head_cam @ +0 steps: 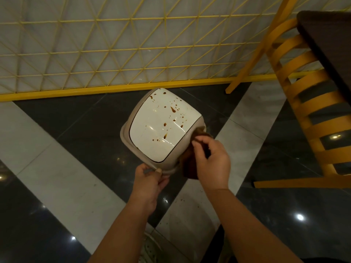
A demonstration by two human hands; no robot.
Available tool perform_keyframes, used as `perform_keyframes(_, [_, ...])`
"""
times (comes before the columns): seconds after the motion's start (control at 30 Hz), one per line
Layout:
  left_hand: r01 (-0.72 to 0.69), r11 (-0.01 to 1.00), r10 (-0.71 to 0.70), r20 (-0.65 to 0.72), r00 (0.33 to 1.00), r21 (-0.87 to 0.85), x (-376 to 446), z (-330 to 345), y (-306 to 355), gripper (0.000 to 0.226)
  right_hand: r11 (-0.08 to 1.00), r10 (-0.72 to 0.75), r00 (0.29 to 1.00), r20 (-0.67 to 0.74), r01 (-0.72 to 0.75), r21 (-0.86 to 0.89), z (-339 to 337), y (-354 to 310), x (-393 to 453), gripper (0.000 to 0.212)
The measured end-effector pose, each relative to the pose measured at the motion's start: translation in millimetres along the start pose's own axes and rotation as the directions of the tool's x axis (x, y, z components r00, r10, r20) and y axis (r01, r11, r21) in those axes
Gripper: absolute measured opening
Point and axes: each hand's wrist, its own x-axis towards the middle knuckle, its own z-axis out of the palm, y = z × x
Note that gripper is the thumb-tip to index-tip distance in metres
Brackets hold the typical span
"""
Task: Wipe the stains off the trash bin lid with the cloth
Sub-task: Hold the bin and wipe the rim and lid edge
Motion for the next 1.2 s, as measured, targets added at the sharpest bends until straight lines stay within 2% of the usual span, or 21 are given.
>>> perform_keyframes(0.07, [-0.002,1.0,0.002,-0.004,1.0,-0.017,1.0,1.0,0.8,0.036,0.999,-0.04,0.998,0.039,0.04,-0.002,5.4,-5.7,-5.5,0.019])
perform_keyframes(0.13, [-0.007,1.0,0.007,0.003,1.0,-0.01,0.2,3.2,0.6,0.035,0.992,-0.104,0.985,0.138,0.114,-0.061,15.2,0.8,-25.0,0.018])
perform_keyframes(0.2, [0.001,1.0,-0.001,0.017,1.0,-0.013,-0.6,2.8,-0.4,0.033,0.98,-0.098,0.964,0.248,0.137,-0.141,22.9,15.3,-44.0,0.017])
perform_keyframes(0.27, [0.01,1.0,-0.01,0.015,1.0,-0.008,0.7,-0.5,0.0,0.03,0.977,-0.052,0.955,0.291,0.11,-0.185,25.2,27.2,-49.5,0.017])
perform_keyframes(0.33, [-0.008,1.0,0.008,-0.037,0.999,0.01,4.8,-9.0,3.7,0.027,0.979,0.061,0.958,0.281,-0.002,-0.205,23.1,35.2,-45.9,0.017])
perform_keyframes(0.37, [-0.025,1.0,0.026,-0.078,0.997,0.01,6.5,-14.5,6.4,0.027,0.977,0.16,0.958,0.24,-0.118,-0.179,19.6,38.1,-42.3,0.016])
perform_keyframes(0.43, [-0.061,0.998,0.058,-0.153,0.987,-0.017,9.3,-27.8,10.6,0.034,0.943,0.334,0.934,0.129,-0.33,-0.047,10.4,42.6,-34.2,0.012])
perform_keyframes(0.47, [-0.073,0.996,0.064,-0.176,0.982,-0.047,9.0,-33.7,11.6,0.037,0.933,0.359,0.928,0.096,-0.361,0.0,6.4,41.9,-32.2,0.012])
perform_keyframes(0.6, [-0.043,0.99,0.021,-0.162,0.987,-0.134,5.3,-35.2,5.4,0.039,0.93,0.334,0.934,0.127,-0.349,0.119,6.6,20.2,-40.9,0.019])
perform_keyframes(0.67, [-0.008,0.989,-0.013,-0.139,0.99,-0.15,4.0,-25.8,1.0,0.041,0.947,0.279,0.947,0.161,-0.299,0.12,16.5,10.1,-50.4,0.019])
perform_keyframes(0.77, [0.0,0.986,-0.021,-0.123,0.992,-0.168,5.4,-16.1,-4.3,0.044,0.987,0.161,0.954,0.252,-0.159,-0.031,36.2,-2.6,-58.3,0.021])
perform_keyframes(0.83, [-0.016,0.99,-0.008,-0.169,0.986,-0.141,5.4,-12.8,-3.2,0.047,0.988,0.11,0.941,0.32,-0.067,-0.142,43.3,-6.4,-56.4,0.022])
perform_keyframes(0.9, [-0.022,0.99,-0.004,-0.184,0.983,-0.142,3.0,-11.2,0.9,0.047,0.975,0.065,0.943,0.326,0.01,-0.224,39.7,-3.5,-48.1,0.02])
perform_keyframes(0.93, [-0.018,0.989,-0.009,-0.176,0.984,-0.15,1.4,-11.0,3.2,0.047,0.971,0.072,0.952,0.297,0.002,-0.24,34.3,-0.3,-40.8,0.02])
perform_keyframes(1.0, [-0.002,0.989,-0.022,-0.16,0.987,-0.151,0.0,-12.0,6.3,0.048,0.968,0.191,0.963,0.189,-0.154,-0.197,20.5,5.5,-19.8,0.019])
perform_keyframes(1.07, [0.011,0.988,-0.034,-0.151,0.988,-0.151,-0.2,-10.3,6.8,0.05,0.945,0.31,0.944,0.108,-0.295,-0.139,14.4,8.6,-2.3,0.021])
perform_keyframes(1.13, [0.006,0.989,-0.029,-0.151,0.988,-0.149,-0.8,-5.1,6.2,0.053,0.947,0.302,0.945,0.123,-0.283,-0.151,19.8,5.8,-2.7,0.02])
perform_keyframes(1.2, [-0.008,0.989,-0.014,-0.15,0.989,-0.145,-0.1,-1.5,3.9,0.057,0.971,0.196,0.958,0.211,-0.159,-0.181,31.1,-0.3,-20.9,0.019])
